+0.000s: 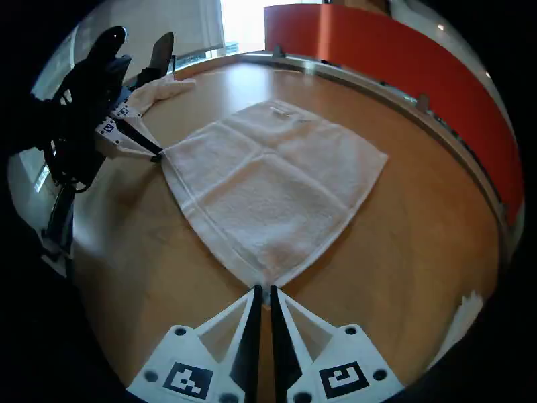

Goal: Fold towel

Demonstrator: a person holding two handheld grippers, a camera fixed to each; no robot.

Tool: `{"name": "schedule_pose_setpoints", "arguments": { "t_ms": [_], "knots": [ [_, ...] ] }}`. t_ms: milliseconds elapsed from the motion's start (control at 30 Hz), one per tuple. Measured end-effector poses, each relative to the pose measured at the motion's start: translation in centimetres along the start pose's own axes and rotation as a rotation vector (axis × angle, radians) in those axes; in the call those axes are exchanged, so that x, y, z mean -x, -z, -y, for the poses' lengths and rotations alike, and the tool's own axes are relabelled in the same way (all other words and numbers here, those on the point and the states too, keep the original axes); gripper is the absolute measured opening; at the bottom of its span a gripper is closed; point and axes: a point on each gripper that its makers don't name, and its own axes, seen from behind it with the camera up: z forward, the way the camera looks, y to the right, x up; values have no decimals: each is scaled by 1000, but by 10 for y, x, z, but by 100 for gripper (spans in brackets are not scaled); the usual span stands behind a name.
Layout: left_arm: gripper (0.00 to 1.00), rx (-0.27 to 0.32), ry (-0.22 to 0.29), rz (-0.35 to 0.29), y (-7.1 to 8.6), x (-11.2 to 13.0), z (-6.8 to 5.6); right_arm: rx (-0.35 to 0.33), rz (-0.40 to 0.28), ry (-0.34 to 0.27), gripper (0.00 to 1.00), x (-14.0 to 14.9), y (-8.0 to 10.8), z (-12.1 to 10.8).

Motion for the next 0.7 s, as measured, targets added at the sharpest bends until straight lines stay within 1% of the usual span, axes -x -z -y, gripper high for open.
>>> {"name": "schedule_pose_setpoints", "arguments": {
  "t_ms": [200,533,700],
  "knots": [
    [11,2,14,-14,13,-7,-1,-2,-49,-26,8,-12,12,0],
    [11,21,64,-40,45,-16,-14,-5,-115,-16,8,-28,45,10],
    [11,35,74,-44,62,-16,-24,-13,-142,-17,8,-34,64,19]
  ]
}}
